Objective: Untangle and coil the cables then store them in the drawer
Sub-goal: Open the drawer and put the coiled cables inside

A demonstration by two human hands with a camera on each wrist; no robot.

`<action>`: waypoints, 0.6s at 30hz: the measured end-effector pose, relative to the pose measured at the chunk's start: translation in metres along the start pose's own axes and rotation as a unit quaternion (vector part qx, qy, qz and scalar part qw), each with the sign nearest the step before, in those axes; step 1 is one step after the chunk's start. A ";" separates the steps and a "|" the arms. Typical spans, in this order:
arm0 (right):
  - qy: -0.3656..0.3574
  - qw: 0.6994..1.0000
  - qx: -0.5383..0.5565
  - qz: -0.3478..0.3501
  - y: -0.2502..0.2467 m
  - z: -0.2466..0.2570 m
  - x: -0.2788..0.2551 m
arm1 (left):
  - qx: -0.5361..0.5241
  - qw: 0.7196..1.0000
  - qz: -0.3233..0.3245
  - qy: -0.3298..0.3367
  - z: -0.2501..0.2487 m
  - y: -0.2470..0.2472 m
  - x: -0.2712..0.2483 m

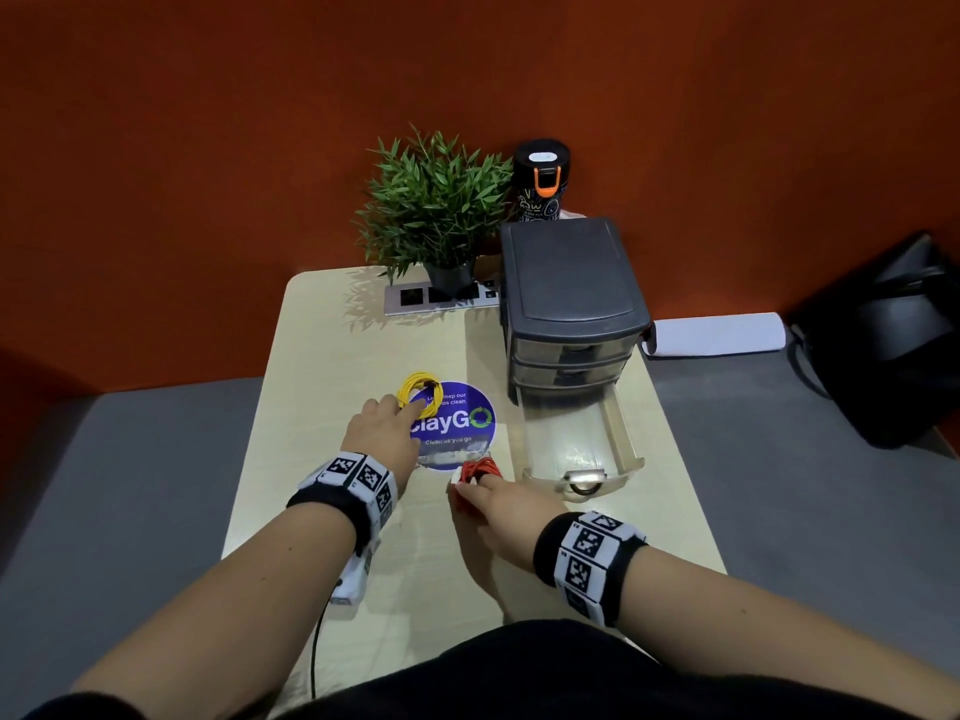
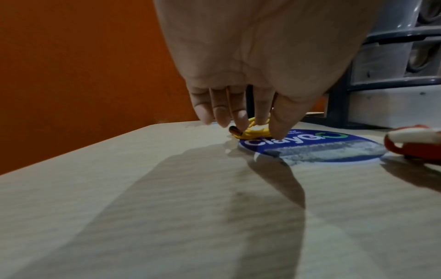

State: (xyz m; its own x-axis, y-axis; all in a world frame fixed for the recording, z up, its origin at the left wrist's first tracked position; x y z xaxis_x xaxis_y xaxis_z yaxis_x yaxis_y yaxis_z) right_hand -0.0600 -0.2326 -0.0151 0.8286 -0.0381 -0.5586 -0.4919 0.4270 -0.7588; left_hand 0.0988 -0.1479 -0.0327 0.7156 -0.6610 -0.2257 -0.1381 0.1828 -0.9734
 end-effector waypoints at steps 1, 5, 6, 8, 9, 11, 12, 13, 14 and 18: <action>-0.003 1.000 0.011 -0.008 -0.001 0.000 -0.001 | 0.012 1.000 0.005 -0.003 -0.001 -0.001 0.002; -0.022 0.999 0.030 -0.022 -0.002 -0.007 -0.009 | 0.029 0.999 -0.011 0.003 -0.005 -0.002 0.003; -0.028 0.999 0.027 -0.025 -0.003 -0.009 -0.011 | 0.034 0.999 -0.017 0.010 -0.006 -0.002 0.002; -0.035 0.999 0.028 -0.030 -0.006 -0.011 -0.015 | 0.045 0.998 -0.024 0.032 -0.007 -0.002 -0.001; -0.037 0.998 0.038 -0.035 -0.008 -0.013 -0.017 | 0.047 0.998 -0.027 0.044 -0.007 -0.002 -0.002; -0.040 0.995 0.075 -0.058 -0.017 -0.015 -0.025 | 0.042 0.997 -0.033 0.061 -0.008 -0.004 -0.005; -0.040 0.991 0.099 -0.077 -0.023 -0.017 -0.030 | 0.038 0.997 -0.039 0.063 -0.009 -0.006 -0.007; -0.041 0.987 0.126 -0.094 -0.030 -0.019 -0.036 | 0.026 0.996 -0.051 0.066 -0.010 -0.009 -0.009; -0.041 0.981 0.151 -0.113 -0.038 -0.022 -0.043 | 0.003 0.995 -0.071 0.070 -0.013 -0.012 -0.012; -0.018 0.951 0.235 -0.202 -0.065 -0.042 -0.070 | -0.053 0.973 -0.182 0.133 -0.039 -0.032 -0.024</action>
State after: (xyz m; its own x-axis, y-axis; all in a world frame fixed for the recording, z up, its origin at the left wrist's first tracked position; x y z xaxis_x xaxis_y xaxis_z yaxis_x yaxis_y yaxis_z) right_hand -0.0978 -0.2959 0.0589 0.9374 -0.2564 -0.2357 0.0344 0.7416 -0.6700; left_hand 0.0594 -0.1663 0.0020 0.5290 -0.8359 0.1465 0.0111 -0.1658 -0.9861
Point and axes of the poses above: each hand's wrist, its own x-axis towards the middle knuckle, its own y-axis out of the palm, z = x × y, the point moved 3 cm from there along x, towards the middle knuckle, and after that the axes turned 4 degrees about x, right-handed, at the moved point
